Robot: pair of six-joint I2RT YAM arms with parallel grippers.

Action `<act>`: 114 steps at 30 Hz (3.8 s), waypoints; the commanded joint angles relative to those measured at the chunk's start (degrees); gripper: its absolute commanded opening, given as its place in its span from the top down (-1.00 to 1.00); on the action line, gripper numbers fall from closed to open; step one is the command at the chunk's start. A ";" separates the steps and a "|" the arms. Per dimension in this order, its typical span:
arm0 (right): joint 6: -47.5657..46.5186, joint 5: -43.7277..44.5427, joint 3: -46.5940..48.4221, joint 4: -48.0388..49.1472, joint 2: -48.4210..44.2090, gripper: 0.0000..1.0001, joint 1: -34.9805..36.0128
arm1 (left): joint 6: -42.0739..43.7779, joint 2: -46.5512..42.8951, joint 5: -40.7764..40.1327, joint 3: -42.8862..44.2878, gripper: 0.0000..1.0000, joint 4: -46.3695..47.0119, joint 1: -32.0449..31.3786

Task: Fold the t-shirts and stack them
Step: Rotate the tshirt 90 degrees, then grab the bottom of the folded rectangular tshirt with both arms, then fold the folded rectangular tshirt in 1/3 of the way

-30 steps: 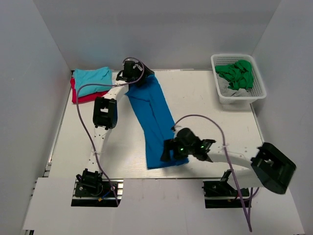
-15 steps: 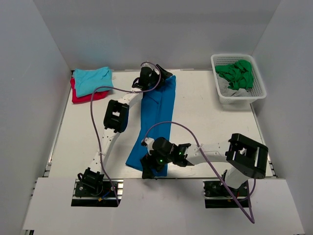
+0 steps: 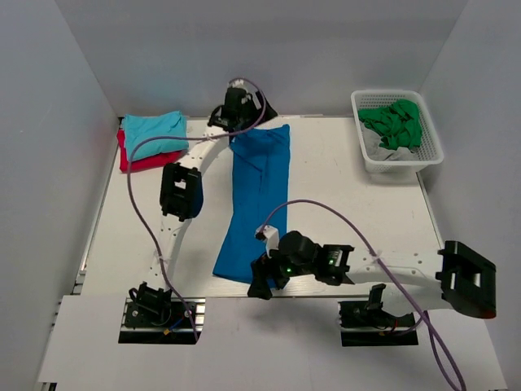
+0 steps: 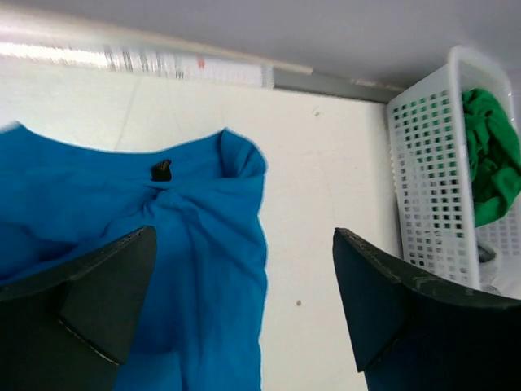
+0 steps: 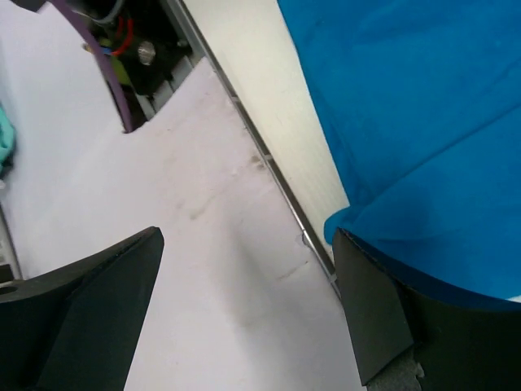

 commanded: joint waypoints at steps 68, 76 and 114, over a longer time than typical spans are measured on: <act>27.83 12.43 -12.18 -4.50 0.27 0.46 -3.62 | -16.79 -96.46 0.12 -119.42 1.00 -22.46 -12.67; 26.33 12.51 -9.28 -7.04 2.04 1.00 -3.71 | -17.32 -98.67 0.66 -115.82 1.00 -24.38 -13.20; 2.16 17.71 25.26 -19.61 10.56 1.00 -28.58 | -8.27 -63.09 -19.56 -67.13 1.00 -20.43 -11.27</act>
